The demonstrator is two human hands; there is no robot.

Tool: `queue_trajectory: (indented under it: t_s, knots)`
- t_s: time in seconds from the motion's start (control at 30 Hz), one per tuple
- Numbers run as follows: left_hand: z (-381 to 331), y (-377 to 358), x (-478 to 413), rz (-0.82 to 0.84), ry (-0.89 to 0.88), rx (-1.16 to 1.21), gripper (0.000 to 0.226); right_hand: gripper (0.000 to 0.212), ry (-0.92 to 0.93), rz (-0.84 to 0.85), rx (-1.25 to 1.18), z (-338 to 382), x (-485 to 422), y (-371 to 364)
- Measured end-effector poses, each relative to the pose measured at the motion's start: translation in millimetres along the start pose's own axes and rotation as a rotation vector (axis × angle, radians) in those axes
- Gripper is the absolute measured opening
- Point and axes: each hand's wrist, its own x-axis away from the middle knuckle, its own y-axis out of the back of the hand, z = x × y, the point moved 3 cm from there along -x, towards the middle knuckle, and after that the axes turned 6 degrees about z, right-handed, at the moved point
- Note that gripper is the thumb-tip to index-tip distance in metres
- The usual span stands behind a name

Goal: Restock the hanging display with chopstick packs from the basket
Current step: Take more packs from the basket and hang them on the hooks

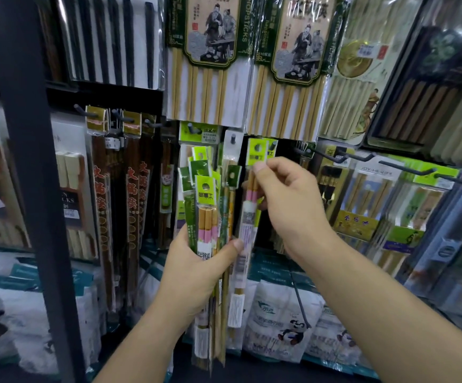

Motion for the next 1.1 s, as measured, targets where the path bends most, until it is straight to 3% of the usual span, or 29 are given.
queue_trajectory:
  t_s: [0.2, 0.5, 0.6, 0.9, 1.0, 1.1]
  knots:
    - [1, 2, -2, -0.053, 0.047, 0.044, 0.053, 0.034, -0.085, -0.099, -0.105, 3, -20, 17]
    - [-2, 2, -1, -0.053, 0.053, 0.038, 0.057, 0.031, -0.121, -0.099, -0.108, -9, -24, 15]
    - [-3, 3, -1, -0.046, 0.051, 0.051, 0.048, 0.032, -0.144, -0.095, -0.099, -14, -29, 12]
    - [-3, 3, 0, 0.02, 0.035, 0.045, 0.046, 0.037, -0.171, -0.188, 0.191, -28, -24, 18]
    - [-3, 1, 0, 0.056, 0.007, 0.039, 0.041, 0.04, -0.098, -0.061, 0.085, -21, -3, 15]
    - [-7, -3, 1, 0.092, -0.027, 0.028, 0.038, 0.022, -0.051, 0.172, 0.03, -12, 14, -1]
